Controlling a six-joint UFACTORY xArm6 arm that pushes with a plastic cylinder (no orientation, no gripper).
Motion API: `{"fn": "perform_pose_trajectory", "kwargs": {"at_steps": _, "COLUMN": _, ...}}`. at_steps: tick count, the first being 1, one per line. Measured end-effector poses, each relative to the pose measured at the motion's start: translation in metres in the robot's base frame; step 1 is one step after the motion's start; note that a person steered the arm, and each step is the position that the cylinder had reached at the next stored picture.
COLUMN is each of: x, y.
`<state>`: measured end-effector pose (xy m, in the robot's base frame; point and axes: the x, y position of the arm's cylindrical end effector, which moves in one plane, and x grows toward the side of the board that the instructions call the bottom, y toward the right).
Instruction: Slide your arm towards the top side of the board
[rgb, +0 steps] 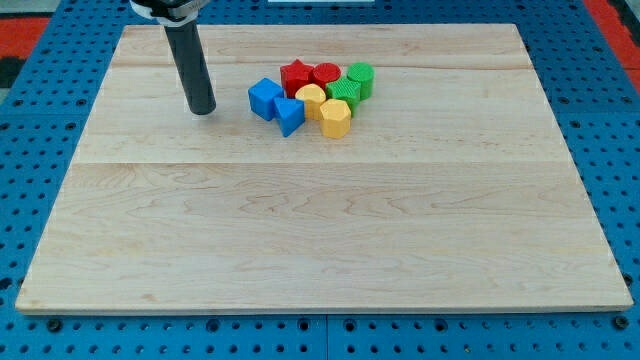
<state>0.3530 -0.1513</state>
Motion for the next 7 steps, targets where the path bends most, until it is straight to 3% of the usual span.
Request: {"fn": "perform_pose_trajectory", "kwargs": {"at_steps": 7, "x": -0.056, "y": -0.032}}
